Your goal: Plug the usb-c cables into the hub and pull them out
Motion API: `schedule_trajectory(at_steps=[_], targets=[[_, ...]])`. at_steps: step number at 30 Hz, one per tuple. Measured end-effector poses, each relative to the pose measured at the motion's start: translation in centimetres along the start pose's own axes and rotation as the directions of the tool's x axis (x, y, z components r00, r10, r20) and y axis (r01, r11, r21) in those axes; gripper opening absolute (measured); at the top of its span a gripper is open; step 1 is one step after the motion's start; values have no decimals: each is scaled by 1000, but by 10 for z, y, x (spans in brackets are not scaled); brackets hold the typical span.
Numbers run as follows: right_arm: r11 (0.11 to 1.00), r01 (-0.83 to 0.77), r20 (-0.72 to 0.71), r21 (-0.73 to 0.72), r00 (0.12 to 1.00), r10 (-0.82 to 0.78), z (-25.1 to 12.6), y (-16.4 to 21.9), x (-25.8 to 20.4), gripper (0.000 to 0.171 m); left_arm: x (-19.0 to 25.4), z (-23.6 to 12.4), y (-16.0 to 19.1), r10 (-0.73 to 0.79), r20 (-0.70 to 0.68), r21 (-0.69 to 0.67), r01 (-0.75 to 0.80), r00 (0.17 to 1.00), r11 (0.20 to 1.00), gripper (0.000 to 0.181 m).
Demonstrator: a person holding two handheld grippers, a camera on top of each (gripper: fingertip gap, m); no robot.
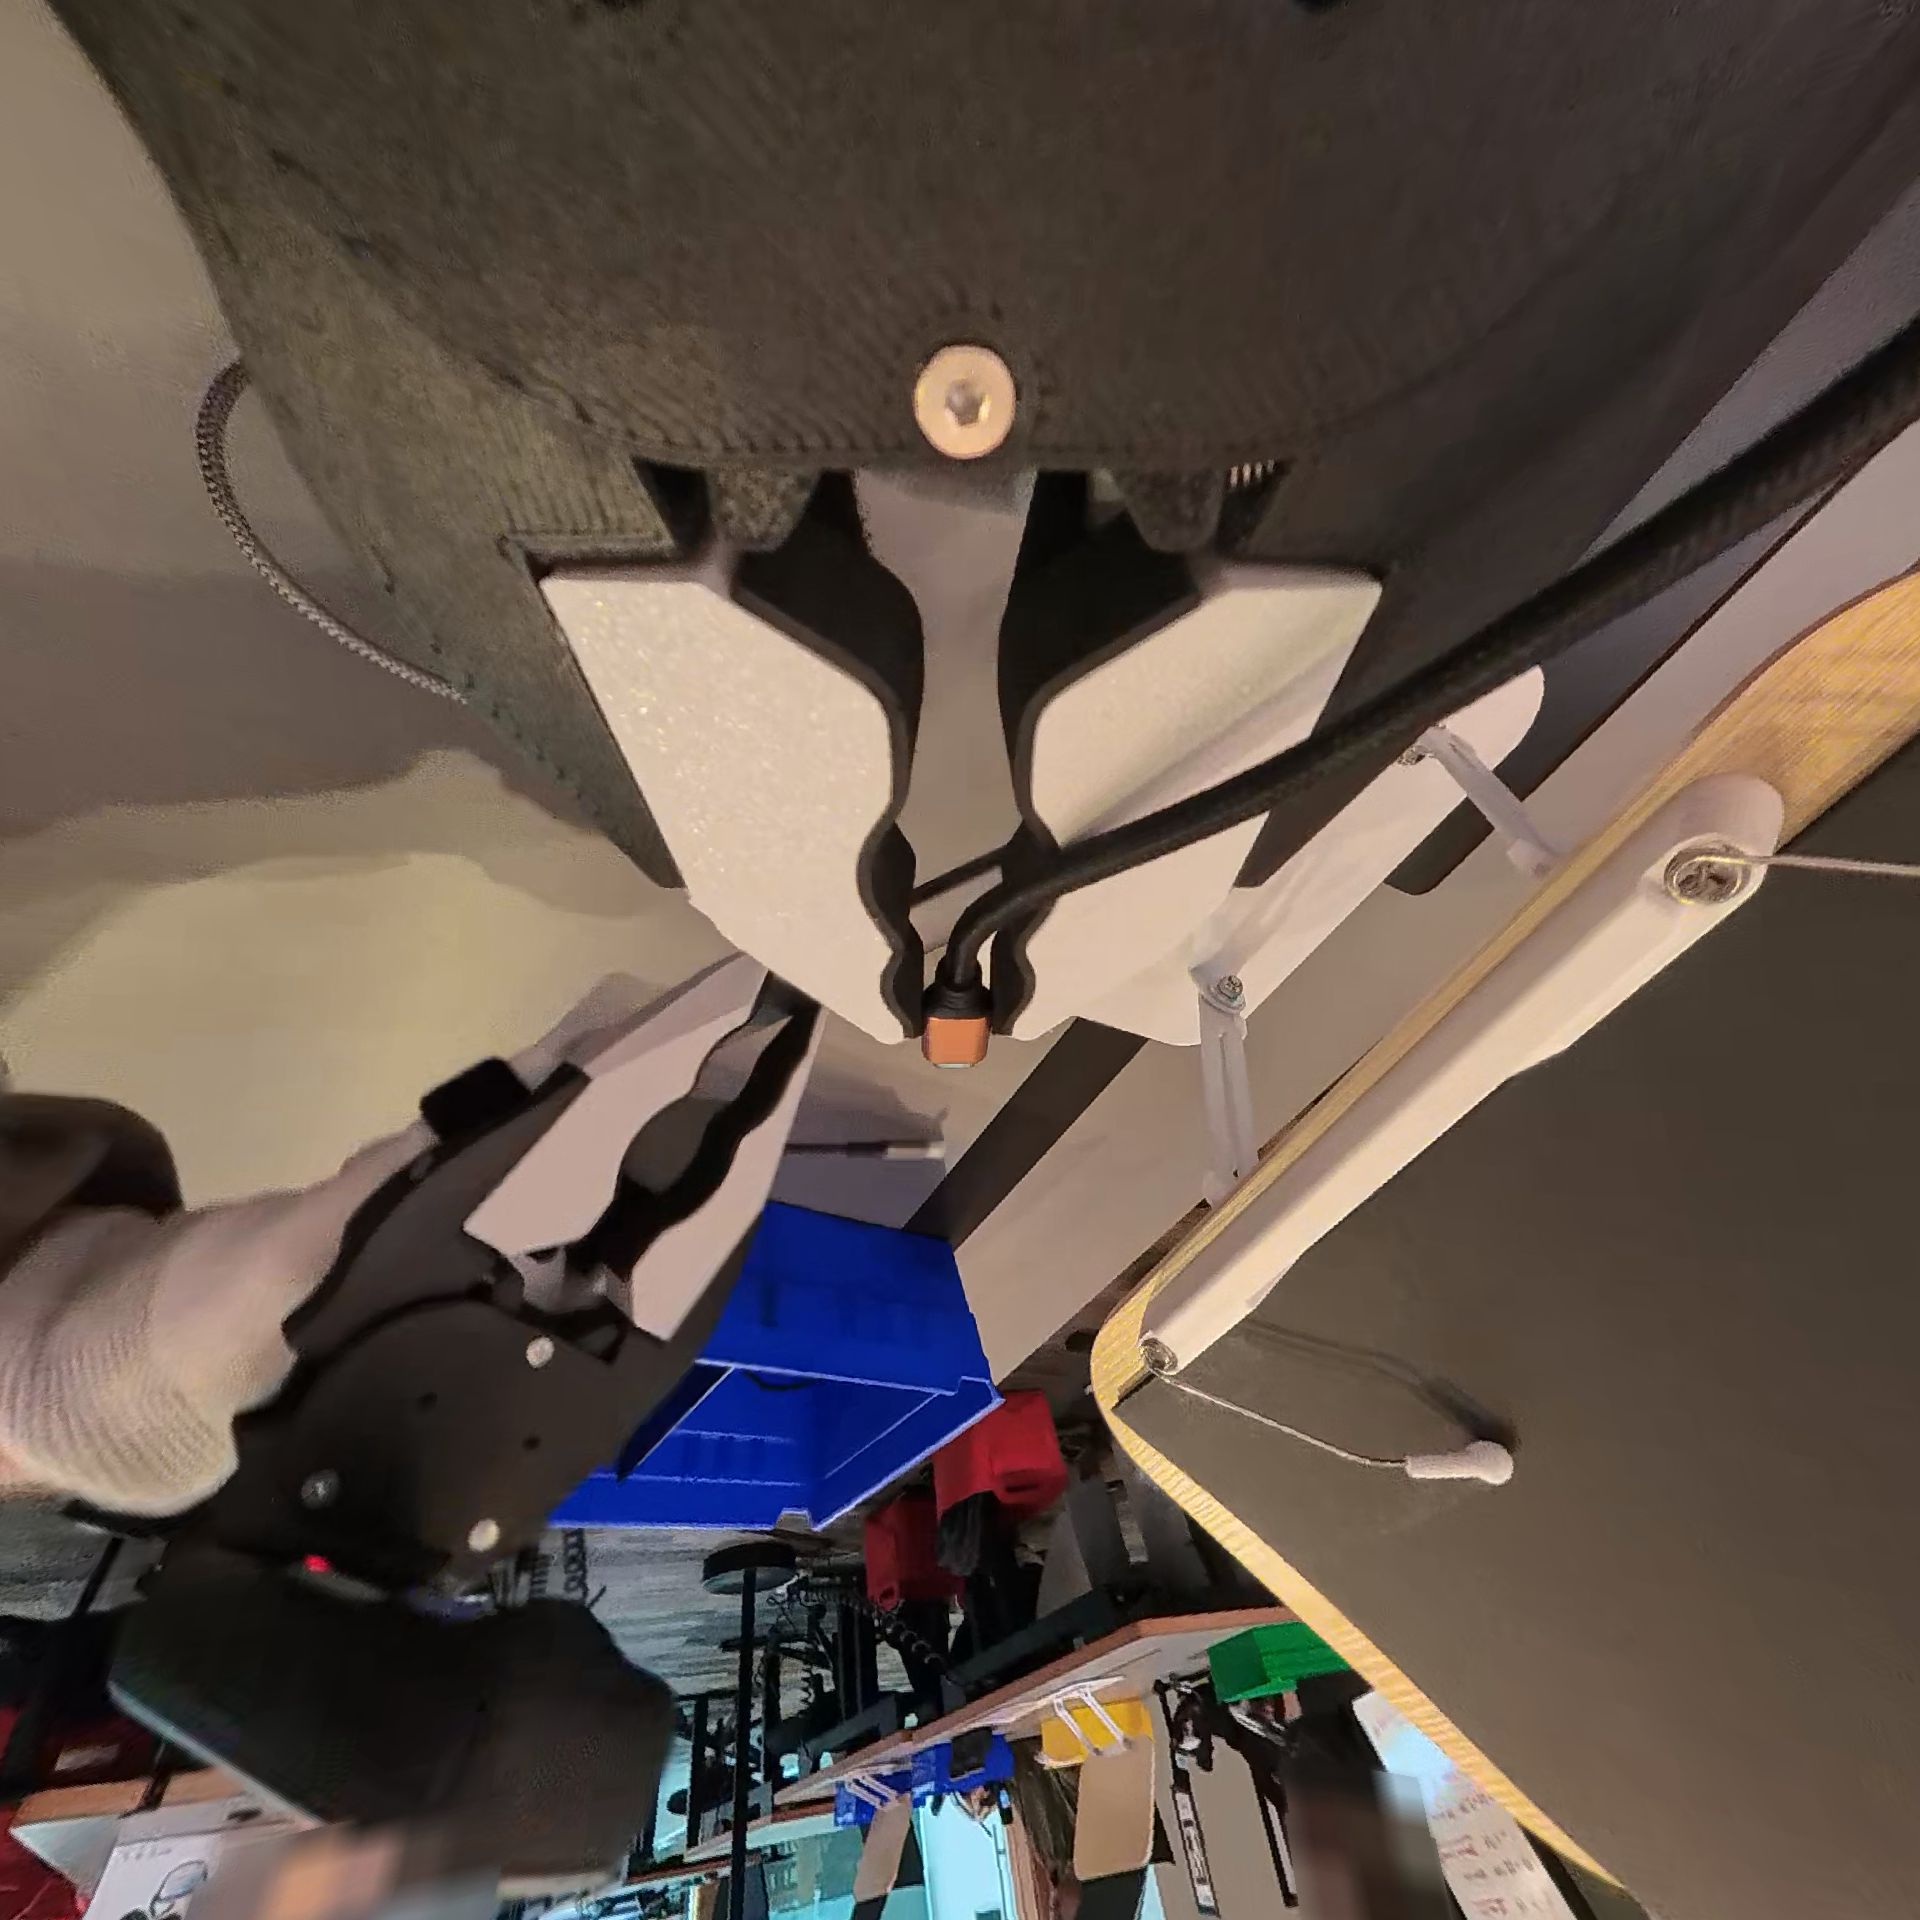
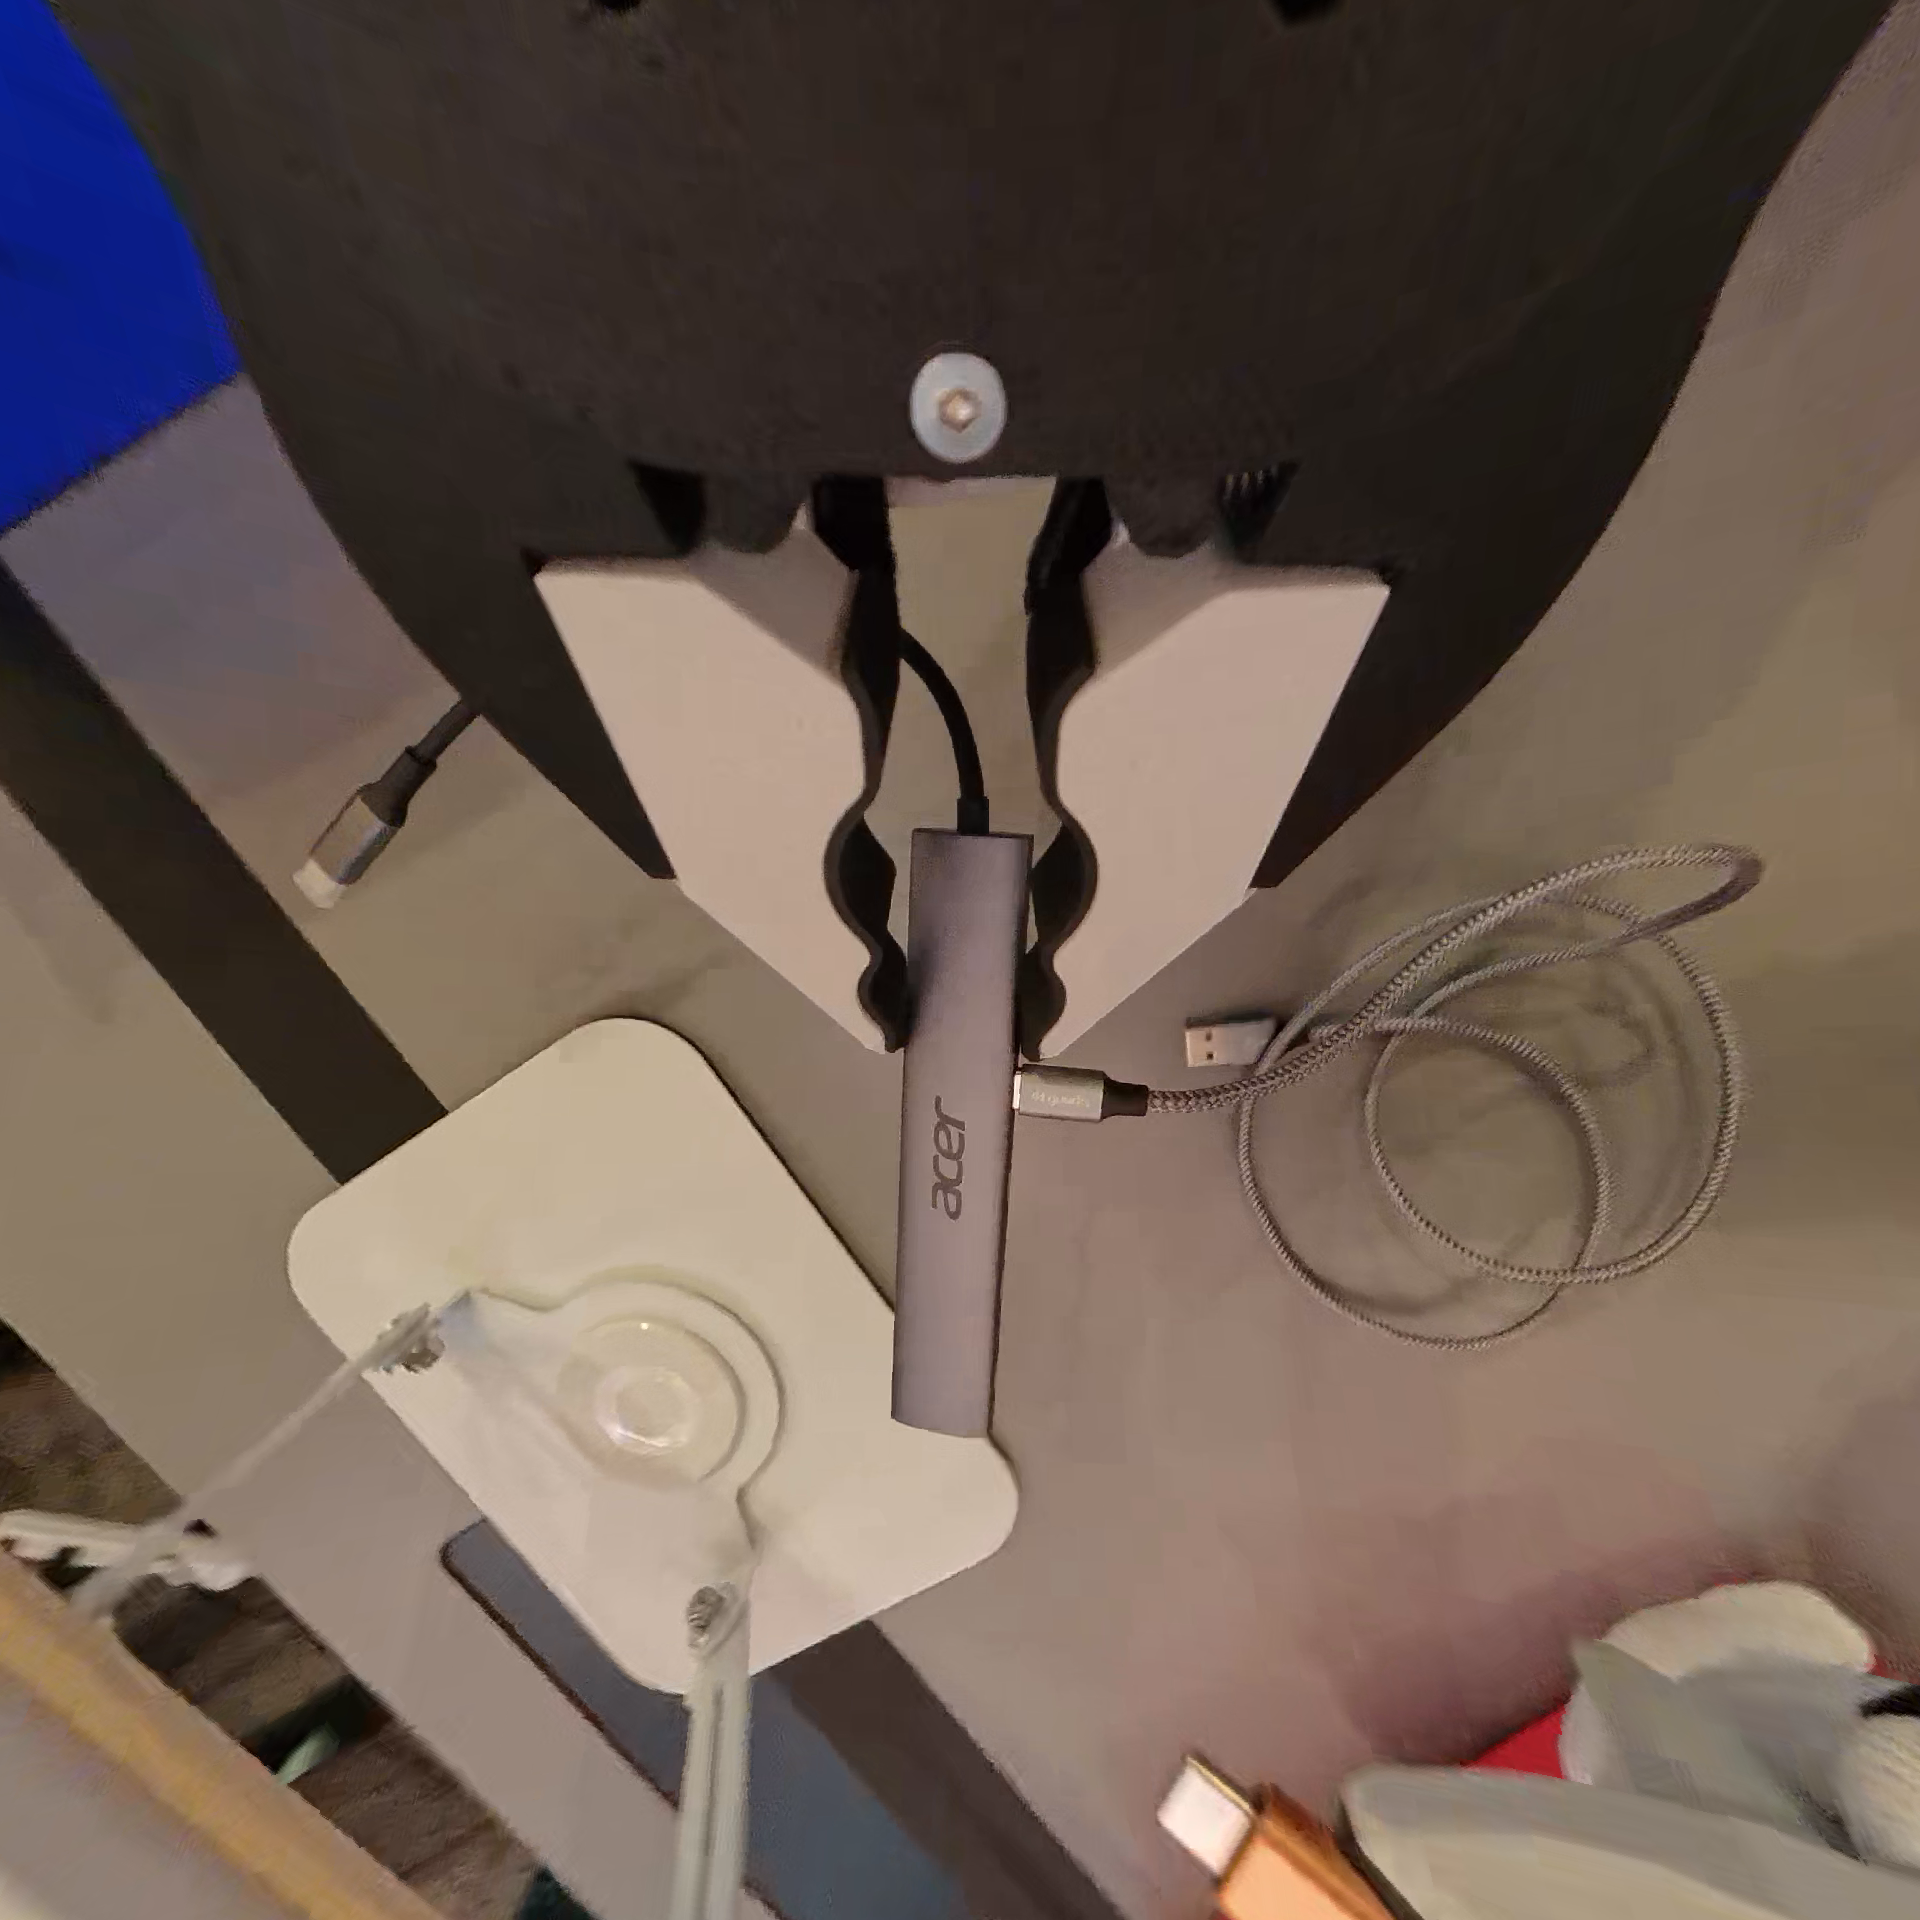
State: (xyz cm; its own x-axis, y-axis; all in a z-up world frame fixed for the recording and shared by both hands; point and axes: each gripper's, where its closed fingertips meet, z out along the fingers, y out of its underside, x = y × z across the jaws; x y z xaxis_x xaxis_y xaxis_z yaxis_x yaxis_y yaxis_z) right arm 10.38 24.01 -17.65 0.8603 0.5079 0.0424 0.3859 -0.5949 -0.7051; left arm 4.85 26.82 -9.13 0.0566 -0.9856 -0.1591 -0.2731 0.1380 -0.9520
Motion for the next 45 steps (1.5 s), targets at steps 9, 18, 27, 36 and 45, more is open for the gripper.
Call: schedule_trajectory(at_steps=[9,18,27,36,45], targets=[[993,113,42,20,993,-113,-26,-30,16,19,4,-6,-10,25,-3,1,-25,1000,1000,12],[972,17,64,236,997,-33,-39,-45,26,19,0,8,24,-13,-13,-114,11,1000,993,12],[967,-7,79,253,997,-13,-43,-43,27,19,1,22,39,-55,-8,-116,54,998,992,12],[958,-68,48,277,997,56,-31,-53,27,19,-4,23,9,-21,116,54,14,993,998,13],[942,-146,89,301,988,125,-28,-57,26,19,-12,25,2,106,309,73,-135,945,988,13]])
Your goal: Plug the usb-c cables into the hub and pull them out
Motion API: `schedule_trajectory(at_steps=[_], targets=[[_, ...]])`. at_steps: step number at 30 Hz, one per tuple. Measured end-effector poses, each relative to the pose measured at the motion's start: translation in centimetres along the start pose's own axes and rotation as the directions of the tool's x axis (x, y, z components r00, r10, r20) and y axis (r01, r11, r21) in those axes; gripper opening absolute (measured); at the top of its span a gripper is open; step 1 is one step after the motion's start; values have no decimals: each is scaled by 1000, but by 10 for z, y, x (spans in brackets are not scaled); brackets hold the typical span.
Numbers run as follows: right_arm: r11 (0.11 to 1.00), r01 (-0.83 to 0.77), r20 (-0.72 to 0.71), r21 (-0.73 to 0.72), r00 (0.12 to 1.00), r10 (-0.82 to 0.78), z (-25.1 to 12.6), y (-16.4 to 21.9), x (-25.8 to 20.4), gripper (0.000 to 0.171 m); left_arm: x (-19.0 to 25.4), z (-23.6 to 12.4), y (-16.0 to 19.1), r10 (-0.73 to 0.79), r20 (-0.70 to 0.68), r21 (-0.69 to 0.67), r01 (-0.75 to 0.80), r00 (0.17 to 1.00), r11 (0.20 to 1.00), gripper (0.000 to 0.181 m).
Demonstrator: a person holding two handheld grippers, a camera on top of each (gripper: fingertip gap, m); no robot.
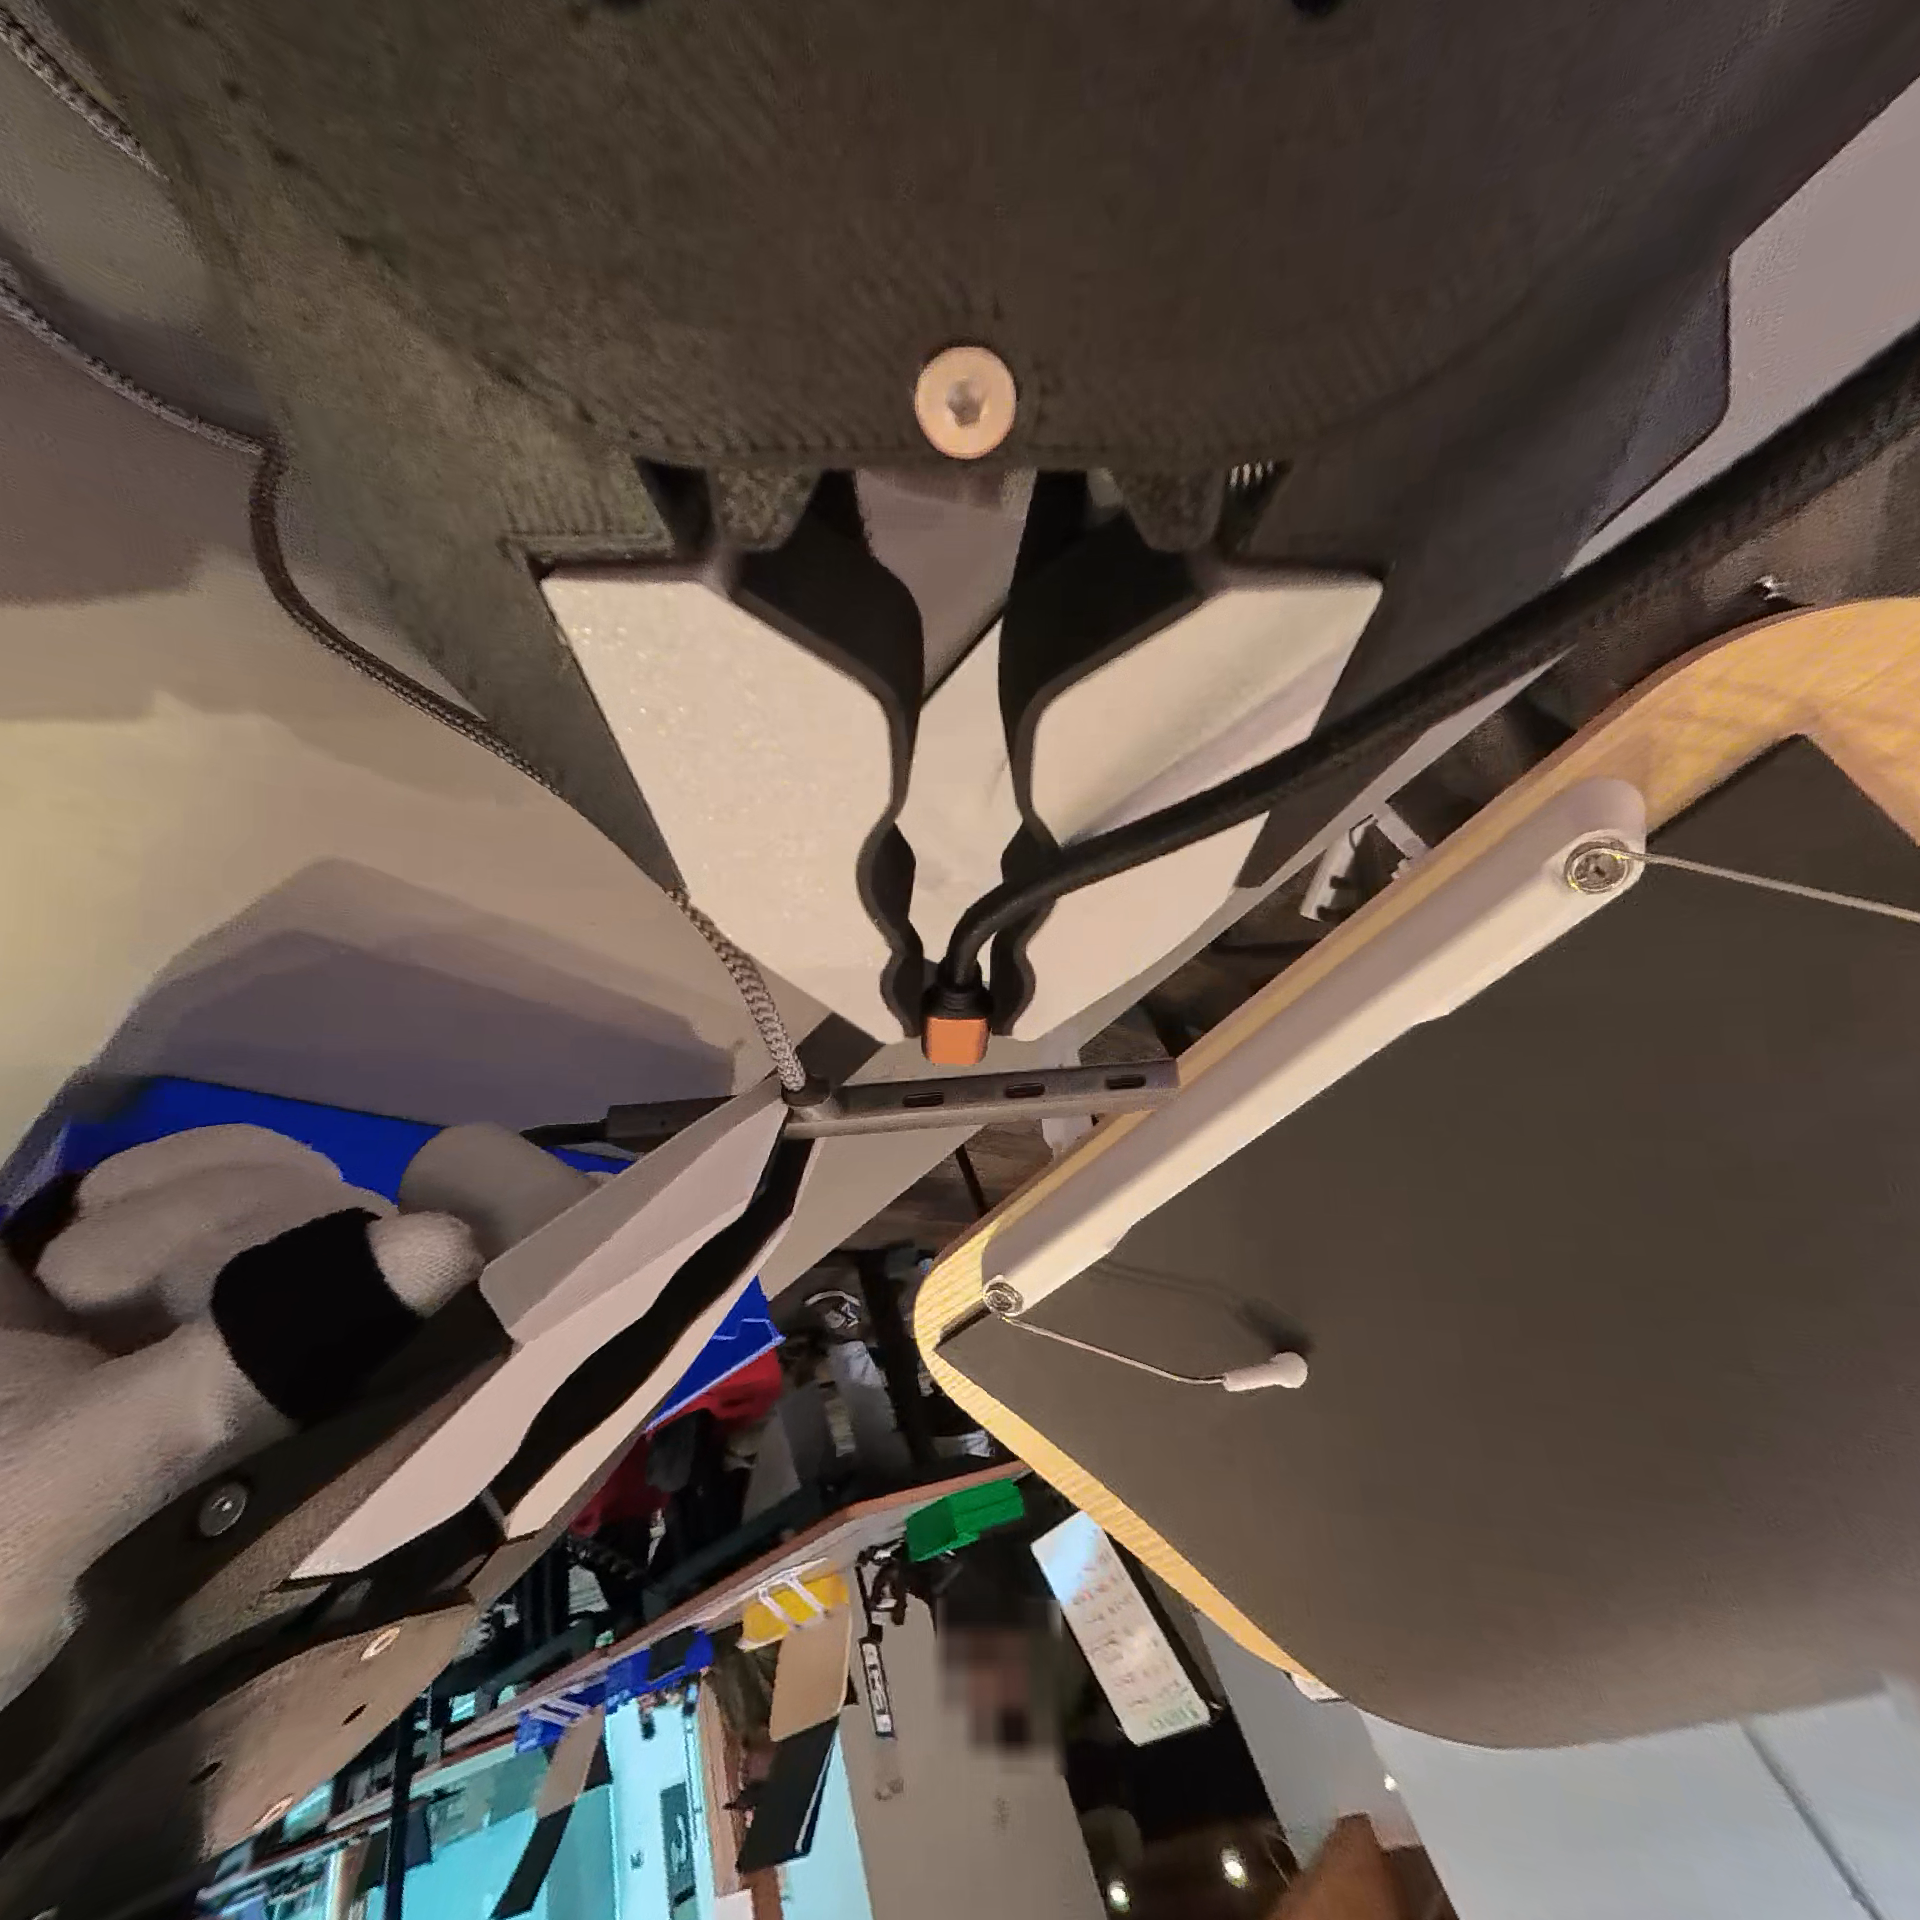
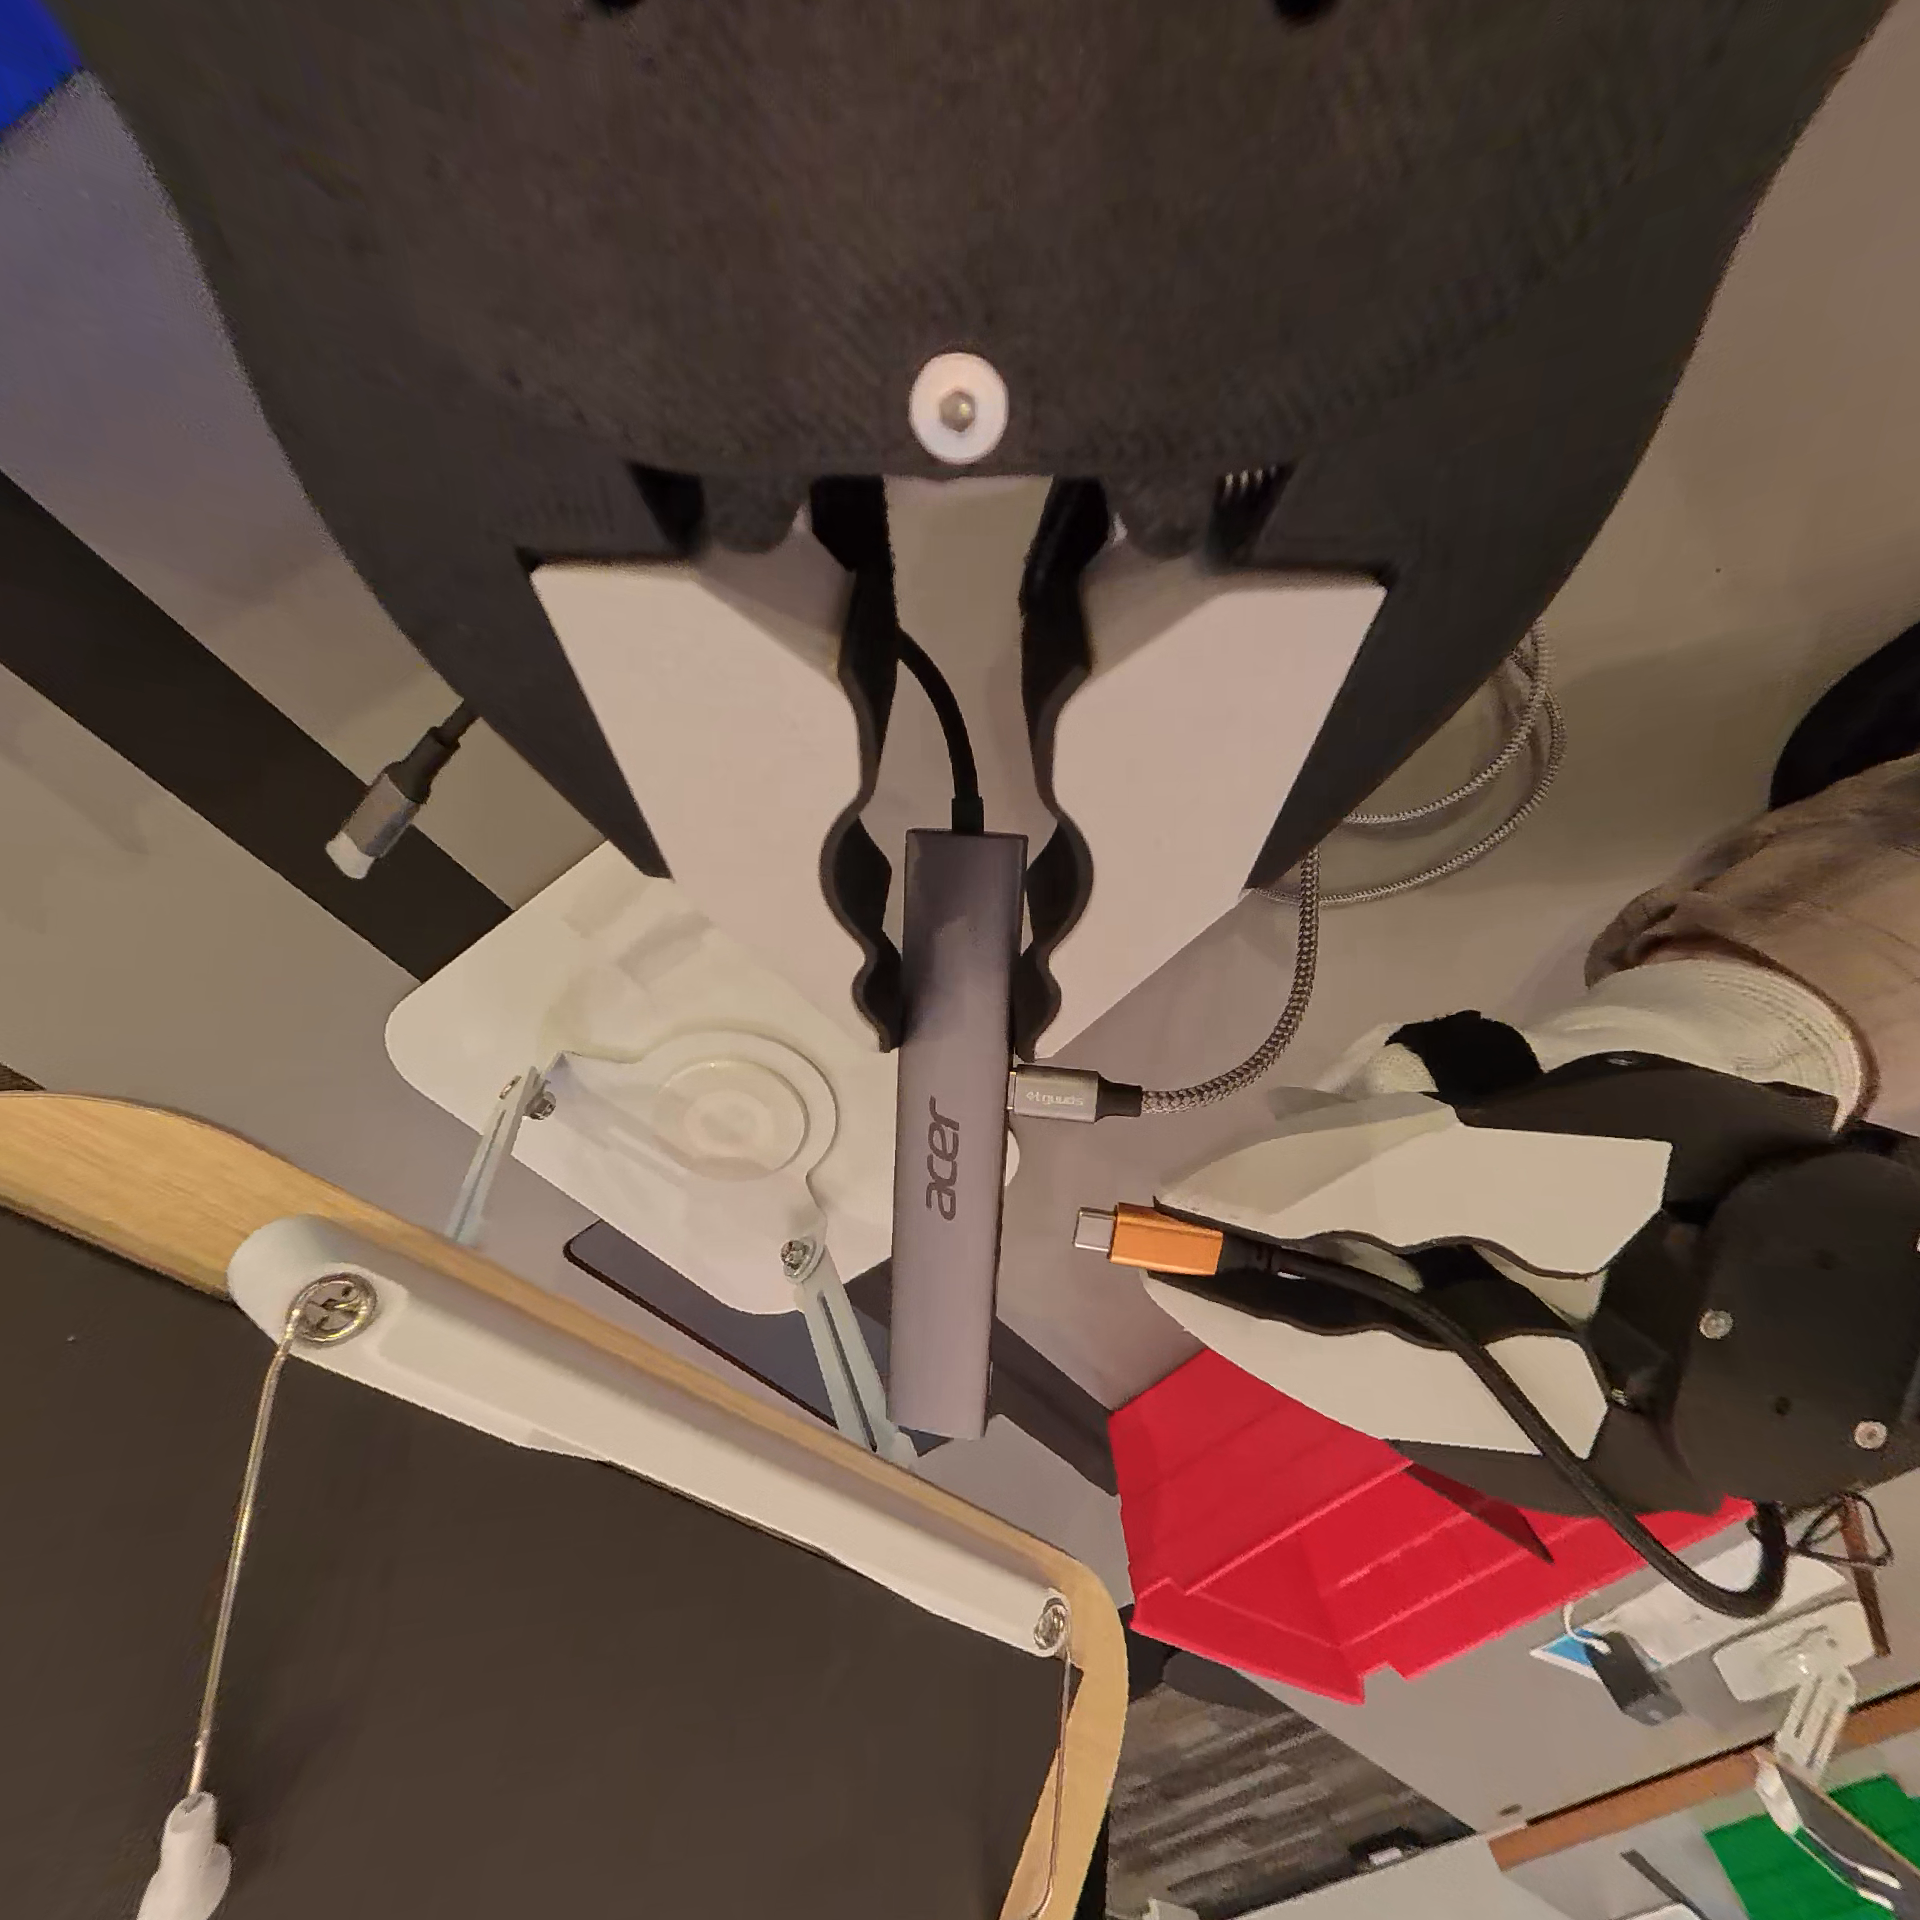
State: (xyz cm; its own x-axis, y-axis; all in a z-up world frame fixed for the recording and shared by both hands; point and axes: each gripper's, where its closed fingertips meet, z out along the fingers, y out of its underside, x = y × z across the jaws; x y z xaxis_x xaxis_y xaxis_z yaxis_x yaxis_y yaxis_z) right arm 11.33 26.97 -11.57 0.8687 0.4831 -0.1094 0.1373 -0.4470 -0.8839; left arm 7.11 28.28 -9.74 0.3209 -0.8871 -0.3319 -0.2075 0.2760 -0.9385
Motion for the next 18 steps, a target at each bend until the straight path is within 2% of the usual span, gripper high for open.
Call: schedule_trajectory(at_steps=[18], targets=[[999,-47,49,17,998,46,7,3,-5,19,2,2,2,20,22,8,-20,1000,1000,13]])
